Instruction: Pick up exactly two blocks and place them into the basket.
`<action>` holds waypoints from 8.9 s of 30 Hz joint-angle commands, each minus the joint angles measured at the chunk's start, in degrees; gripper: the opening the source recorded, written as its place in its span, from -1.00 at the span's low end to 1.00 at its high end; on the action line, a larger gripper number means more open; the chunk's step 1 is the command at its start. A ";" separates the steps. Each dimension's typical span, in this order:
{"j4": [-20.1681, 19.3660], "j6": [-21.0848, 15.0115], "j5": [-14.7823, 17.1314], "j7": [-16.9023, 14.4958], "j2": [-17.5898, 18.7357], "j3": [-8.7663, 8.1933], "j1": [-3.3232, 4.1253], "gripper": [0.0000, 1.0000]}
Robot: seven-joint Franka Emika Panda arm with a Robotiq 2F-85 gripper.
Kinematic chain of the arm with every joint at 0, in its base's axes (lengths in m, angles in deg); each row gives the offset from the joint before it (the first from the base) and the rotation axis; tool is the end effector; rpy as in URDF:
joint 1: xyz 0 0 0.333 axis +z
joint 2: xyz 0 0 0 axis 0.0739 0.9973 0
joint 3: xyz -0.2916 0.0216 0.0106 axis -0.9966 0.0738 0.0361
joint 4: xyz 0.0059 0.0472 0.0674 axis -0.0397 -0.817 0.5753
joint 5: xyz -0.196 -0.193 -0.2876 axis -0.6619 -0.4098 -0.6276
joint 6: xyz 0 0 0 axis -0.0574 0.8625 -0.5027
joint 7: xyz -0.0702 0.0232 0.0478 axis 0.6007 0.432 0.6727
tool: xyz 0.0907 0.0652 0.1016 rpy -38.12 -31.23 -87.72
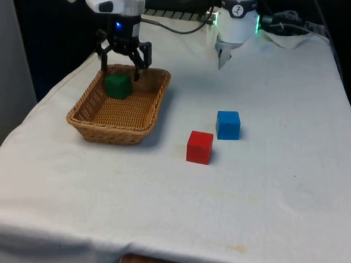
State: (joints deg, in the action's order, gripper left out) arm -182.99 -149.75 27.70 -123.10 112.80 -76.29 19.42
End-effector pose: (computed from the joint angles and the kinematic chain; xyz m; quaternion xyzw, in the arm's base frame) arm 0.4756 -0.2658 0.1530 0.9954 -0.0482 0.0270 0.0784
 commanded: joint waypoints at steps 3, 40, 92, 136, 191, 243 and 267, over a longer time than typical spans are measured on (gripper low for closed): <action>-0.06 0.11 0.11 -0.11 -0.17 0.11 -0.06 1.00; -5.33 7.10 -20.97 22.23 -18.62 4.47 4.47 1.00; 1.83 8.71 -20.80 36.21 -12.55 22.86 4.24 1.00; 7.39 0.69 -16.16 25.95 1.20 25.55 3.55 1.00; 7.91 4.24 -18.51 26.30 -1.26 24.35 3.95 -0.96; 18.91 11.86 -11.52 7.56 0.74 13.58 0.69 -0.96; 21.37 11.52 -5.27 -2.41 5.61 7.22 -0.92 -0.96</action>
State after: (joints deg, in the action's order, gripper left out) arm -161.96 -138.24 22.03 -124.93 118.24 -69.64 19.19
